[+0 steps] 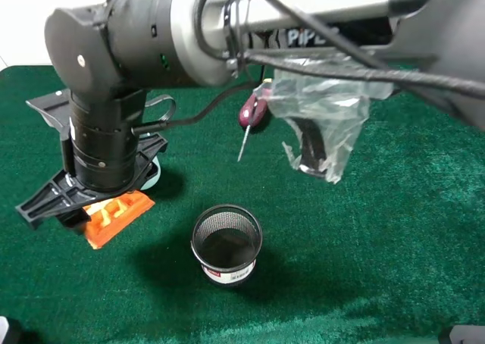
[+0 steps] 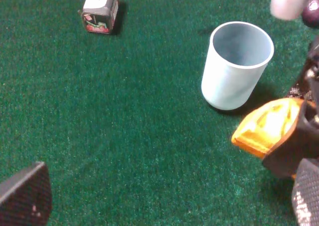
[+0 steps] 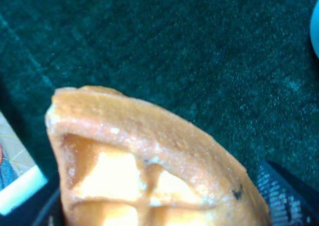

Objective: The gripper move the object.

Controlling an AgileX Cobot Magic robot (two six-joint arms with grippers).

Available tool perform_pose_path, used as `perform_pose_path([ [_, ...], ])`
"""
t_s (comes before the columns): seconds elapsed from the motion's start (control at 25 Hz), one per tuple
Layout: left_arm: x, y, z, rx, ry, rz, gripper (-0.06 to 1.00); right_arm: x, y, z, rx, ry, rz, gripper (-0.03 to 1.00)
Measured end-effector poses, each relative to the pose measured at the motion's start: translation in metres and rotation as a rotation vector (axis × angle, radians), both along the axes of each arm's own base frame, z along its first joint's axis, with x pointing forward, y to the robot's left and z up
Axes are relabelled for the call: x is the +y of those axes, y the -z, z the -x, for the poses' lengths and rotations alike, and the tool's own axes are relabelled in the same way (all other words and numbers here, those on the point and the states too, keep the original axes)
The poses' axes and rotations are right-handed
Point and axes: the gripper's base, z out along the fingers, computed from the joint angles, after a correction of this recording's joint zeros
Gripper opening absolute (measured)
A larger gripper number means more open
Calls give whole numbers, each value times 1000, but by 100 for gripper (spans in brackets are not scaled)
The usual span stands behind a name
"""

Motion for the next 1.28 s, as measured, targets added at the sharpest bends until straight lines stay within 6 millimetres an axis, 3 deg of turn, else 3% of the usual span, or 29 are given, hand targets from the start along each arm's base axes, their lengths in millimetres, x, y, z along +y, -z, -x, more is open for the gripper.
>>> perform_pose_path([
  [0.68, 0, 0, 0, 0, 0, 0, 98, 2, 56, -4, -1, -5, 112, 52],
  [1.28, 0, 0, 0, 0, 0, 0, 98, 3, 66, -3, -86, -62, 152, 52],
])
